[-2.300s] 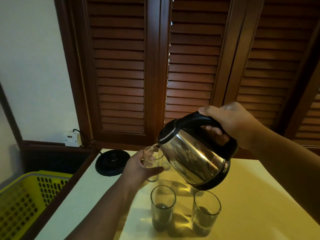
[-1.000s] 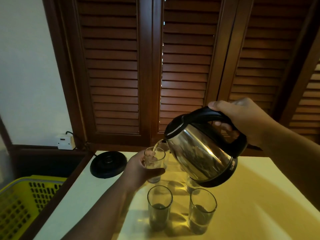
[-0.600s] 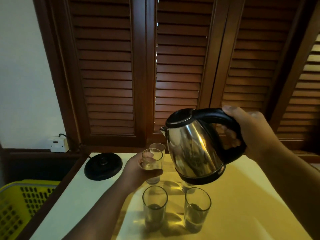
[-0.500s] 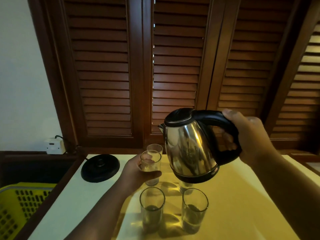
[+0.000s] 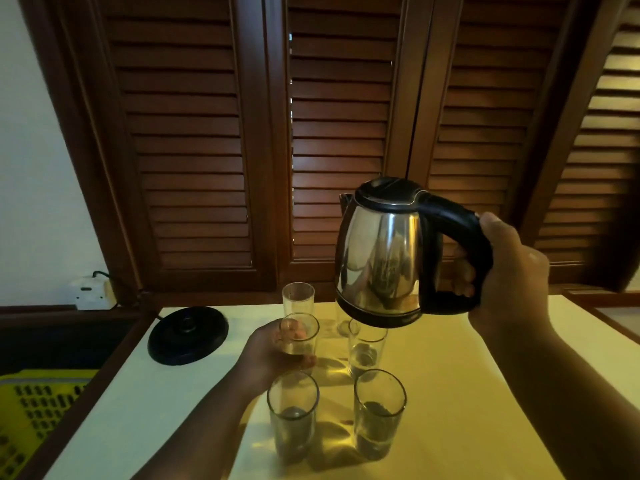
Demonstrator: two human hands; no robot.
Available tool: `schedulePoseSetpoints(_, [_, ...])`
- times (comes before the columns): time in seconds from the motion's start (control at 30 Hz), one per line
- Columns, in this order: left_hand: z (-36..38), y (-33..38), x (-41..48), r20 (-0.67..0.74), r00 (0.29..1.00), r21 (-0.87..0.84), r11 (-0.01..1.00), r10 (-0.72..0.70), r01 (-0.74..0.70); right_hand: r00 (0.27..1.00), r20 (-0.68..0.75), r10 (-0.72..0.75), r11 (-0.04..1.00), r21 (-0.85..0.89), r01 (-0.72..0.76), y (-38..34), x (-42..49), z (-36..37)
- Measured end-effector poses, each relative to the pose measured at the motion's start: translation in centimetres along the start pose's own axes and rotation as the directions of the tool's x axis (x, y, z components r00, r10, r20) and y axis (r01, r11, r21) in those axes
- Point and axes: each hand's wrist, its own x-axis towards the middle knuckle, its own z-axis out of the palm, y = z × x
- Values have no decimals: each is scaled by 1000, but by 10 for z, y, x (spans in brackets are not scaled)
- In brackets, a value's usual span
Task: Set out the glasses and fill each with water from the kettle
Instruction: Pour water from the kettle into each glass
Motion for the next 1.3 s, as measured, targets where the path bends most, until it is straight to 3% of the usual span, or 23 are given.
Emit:
schedulePoseSetpoints(0.67, [0, -9, 9, 58, 998, -13, 1000, -20, 21, 996, -81, 48, 999, 9, -47, 10, 6, -6])
schedulePoseSetpoints(0.8, [-4, -7, 0, 38, 999, -128, 992, 12, -7, 994, -96, 45, 999, -4, -46, 12, 5, -8])
schedulePoseSetpoints(0.9, [-12, -3, -3, -57, 997, -332, 943, -53, 31, 993, -107, 50, 999, -7, -51, 15, 6, -11])
schedulePoseSetpoints(1.03, [-27, -10, 22, -181, 974, -409, 911, -134, 49, 991, -119, 54, 998, -5, -55, 18, 6, -11])
schedulePoseSetpoints(1.2, [-26, -19, 57, -150, 973, -270, 954, -174, 128, 988, -135, 71, 997, 10, -70, 20, 5, -10])
schedulePoseSetpoints(1.3, [-19, -22, 74, -33, 984, -185, 969, -172, 164, 989, -128, 72, 997, 10, -71, 22, 5, -8])
